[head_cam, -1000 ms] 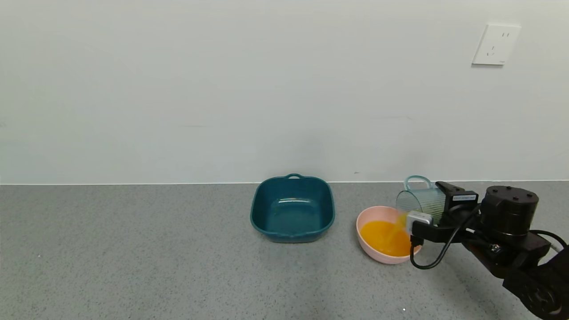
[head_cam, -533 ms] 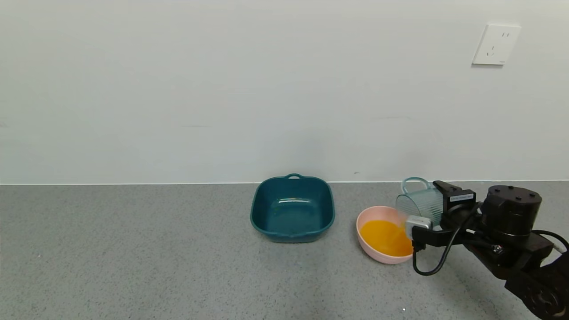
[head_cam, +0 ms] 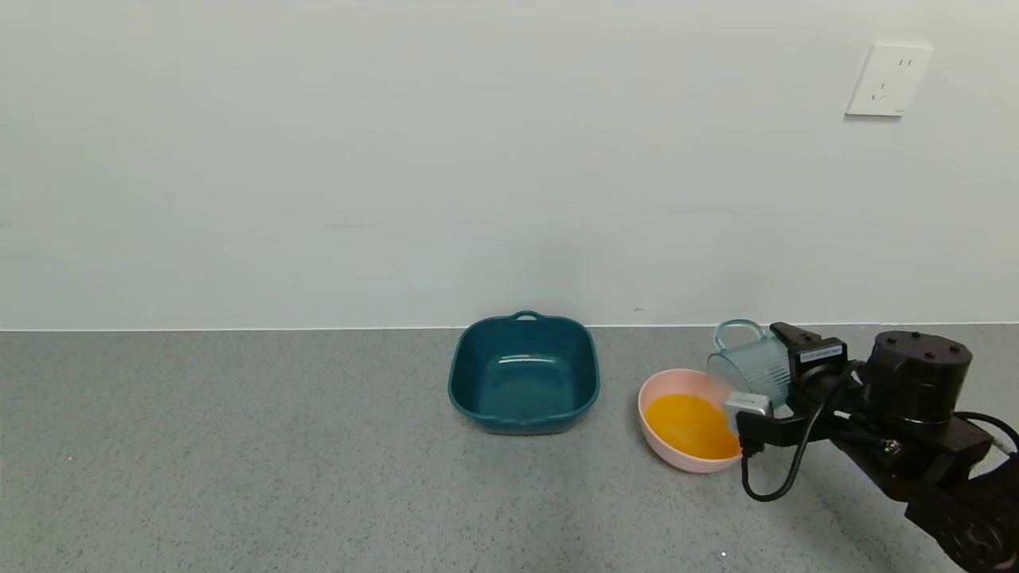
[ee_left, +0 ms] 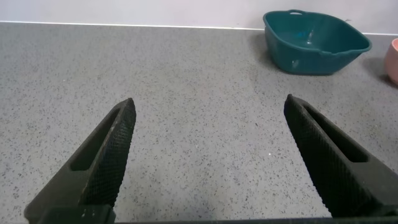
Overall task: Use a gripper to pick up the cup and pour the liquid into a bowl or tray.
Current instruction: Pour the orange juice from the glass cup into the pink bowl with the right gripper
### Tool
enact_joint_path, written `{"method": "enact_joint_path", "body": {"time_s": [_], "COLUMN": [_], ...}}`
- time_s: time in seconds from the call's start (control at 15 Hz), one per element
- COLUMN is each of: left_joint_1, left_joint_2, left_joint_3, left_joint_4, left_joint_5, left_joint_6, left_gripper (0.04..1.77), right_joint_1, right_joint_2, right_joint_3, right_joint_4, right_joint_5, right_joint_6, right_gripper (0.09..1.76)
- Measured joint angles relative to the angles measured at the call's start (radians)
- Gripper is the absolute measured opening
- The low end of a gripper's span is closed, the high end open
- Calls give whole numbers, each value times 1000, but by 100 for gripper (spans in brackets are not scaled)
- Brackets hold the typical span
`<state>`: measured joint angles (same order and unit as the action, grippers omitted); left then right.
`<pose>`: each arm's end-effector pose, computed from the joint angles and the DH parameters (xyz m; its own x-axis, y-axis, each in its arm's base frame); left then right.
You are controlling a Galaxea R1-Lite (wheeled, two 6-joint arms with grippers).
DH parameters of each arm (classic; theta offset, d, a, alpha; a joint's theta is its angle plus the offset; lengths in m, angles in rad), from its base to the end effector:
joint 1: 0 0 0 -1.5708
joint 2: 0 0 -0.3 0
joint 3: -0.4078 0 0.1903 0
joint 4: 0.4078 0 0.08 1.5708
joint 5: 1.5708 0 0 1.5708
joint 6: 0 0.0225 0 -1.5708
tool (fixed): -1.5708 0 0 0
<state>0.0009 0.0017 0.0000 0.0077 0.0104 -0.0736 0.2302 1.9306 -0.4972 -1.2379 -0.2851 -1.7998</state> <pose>-0.0227 0.0002 0.0747 0.9999 0.0113 -0.0094 -0.0120 0.9972 -0.0734 0.2974 0.0632 0.0983 0.9807 -0.0590 -0.1864 -0.1955 -0.2696 -0.9429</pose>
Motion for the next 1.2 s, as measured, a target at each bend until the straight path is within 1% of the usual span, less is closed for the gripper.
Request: {"method": "enact_joint_path", "body": {"time_s": [0.27,1.07,1.13,1.2], "left_joint_1": [0,0,0,0], "left_joint_2": [0,0,0,0], "left_joint_3": [0,0,0,0], "left_joint_4": [0,0,0,0], "left_joint_5": [0,0,0,0], "left_joint_6": [0,0,0,0], "left_gripper": [172,172,172,172], "right_joint_1": [13,17,16,17], "right_joint_2": [0,4,4,5], "right_joint_3": [4,6,6,6], "right_joint_4": [-3,-3,-3,-3], "right_joint_5": [-28,-39,-40,-42], "right_joint_6": [-4,8,27,79], "right_gripper": [133,133,133,133]}}
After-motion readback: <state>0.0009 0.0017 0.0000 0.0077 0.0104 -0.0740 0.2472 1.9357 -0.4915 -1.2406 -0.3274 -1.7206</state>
